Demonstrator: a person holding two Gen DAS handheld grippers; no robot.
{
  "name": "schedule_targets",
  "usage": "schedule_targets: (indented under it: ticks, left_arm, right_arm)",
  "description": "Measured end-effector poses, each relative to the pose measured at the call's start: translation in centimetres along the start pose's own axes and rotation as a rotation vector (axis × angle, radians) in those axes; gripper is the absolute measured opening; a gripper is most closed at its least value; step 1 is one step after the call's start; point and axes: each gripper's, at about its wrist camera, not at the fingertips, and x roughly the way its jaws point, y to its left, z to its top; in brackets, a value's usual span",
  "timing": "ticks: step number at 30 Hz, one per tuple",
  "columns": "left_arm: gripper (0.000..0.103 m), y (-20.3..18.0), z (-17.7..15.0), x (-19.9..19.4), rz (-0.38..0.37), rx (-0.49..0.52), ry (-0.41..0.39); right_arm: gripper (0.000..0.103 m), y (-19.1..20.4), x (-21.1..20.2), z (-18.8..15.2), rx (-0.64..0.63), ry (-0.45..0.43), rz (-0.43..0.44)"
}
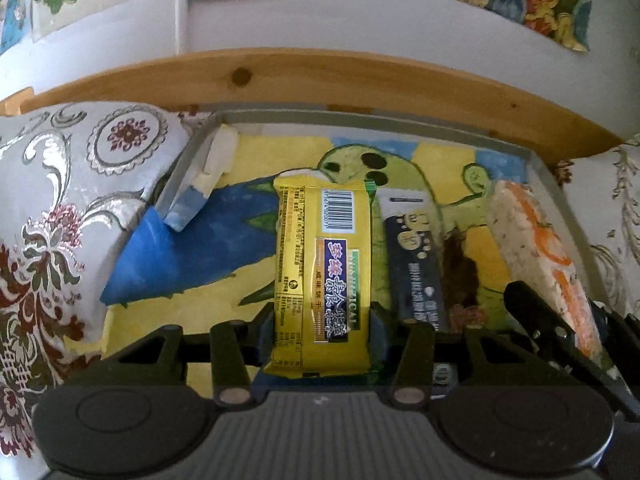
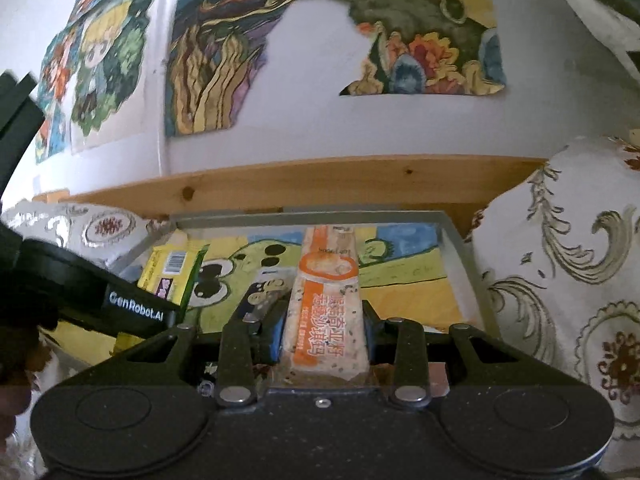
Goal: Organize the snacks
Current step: 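Lower the yellow packet into the tray and open the left gripper while the right releases the cracker bar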
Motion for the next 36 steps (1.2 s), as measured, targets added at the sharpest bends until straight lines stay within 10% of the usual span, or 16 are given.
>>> schedule_targets:
  ticks: [18, 36]
  left_arm:
    - [0.052, 0.3, -0.2, 1.1, 0.032, -0.003, 0.027]
    - [0.072, 1.8, 0.3, -3.7, 0.0, -0.165, -0.044]
  right_arm:
    - [0.04, 0.2, 1.6, -1.0, -0.034, -0.012, -0.002]
    - [0.075, 0.1, -1.4, 0.6, 0.008, -0.042, -0.024]
